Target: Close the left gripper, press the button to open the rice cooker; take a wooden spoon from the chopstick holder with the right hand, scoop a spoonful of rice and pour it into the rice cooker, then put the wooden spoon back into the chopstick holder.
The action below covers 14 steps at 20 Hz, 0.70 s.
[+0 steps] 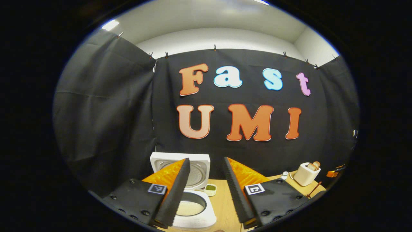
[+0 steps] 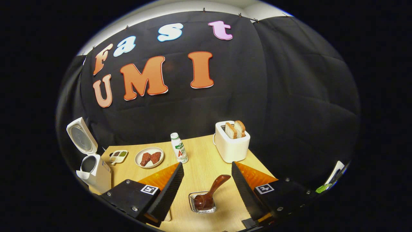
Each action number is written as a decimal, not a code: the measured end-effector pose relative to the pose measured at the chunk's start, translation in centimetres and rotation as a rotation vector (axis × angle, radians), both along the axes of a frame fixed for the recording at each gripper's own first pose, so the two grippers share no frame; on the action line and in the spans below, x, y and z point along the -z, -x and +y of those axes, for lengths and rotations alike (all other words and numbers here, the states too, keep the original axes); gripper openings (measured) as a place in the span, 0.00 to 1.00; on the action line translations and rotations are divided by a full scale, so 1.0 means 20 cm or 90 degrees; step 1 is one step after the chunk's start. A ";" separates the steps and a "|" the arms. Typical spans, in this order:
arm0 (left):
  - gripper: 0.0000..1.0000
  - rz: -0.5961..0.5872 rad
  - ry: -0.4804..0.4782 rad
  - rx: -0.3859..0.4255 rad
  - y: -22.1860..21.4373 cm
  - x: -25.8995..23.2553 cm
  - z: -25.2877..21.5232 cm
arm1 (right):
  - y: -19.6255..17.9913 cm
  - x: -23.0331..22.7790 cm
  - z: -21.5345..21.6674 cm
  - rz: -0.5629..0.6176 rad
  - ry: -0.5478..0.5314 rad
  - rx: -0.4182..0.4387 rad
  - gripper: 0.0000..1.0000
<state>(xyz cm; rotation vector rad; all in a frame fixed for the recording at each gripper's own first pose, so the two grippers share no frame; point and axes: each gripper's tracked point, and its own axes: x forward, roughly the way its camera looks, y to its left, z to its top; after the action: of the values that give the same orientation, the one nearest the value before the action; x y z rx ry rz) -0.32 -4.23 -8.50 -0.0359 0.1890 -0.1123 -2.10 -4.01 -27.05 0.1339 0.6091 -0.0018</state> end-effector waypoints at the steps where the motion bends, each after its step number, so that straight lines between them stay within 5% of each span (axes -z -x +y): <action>1: 0.77 -0.010 0.003 0.006 0.03 -0.03 -0.03 | 0.01 0.06 -0.01 0.020 -0.010 0.000 0.94; 4: 0.89 -0.030 0.006 0.014 0.11 -0.08 -0.09 | 0.01 0.23 -0.03 0.067 -0.031 -0.003 0.94; 10: 0.91 -0.039 -0.004 0.026 0.22 -0.11 -0.26 | -0.02 0.50 -0.06 0.145 -0.100 -0.007 0.94; 14: 0.90 -0.024 -0.018 0.026 0.28 -0.07 -0.36 | -0.07 0.59 -0.09 0.166 -0.225 0.023 0.84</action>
<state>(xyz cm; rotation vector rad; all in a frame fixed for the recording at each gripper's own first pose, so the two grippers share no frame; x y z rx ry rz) -5.91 -11.45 -7.19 -0.0021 0.1531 -0.1507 -0.77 -5.79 -38.88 0.4930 0.8638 0.0544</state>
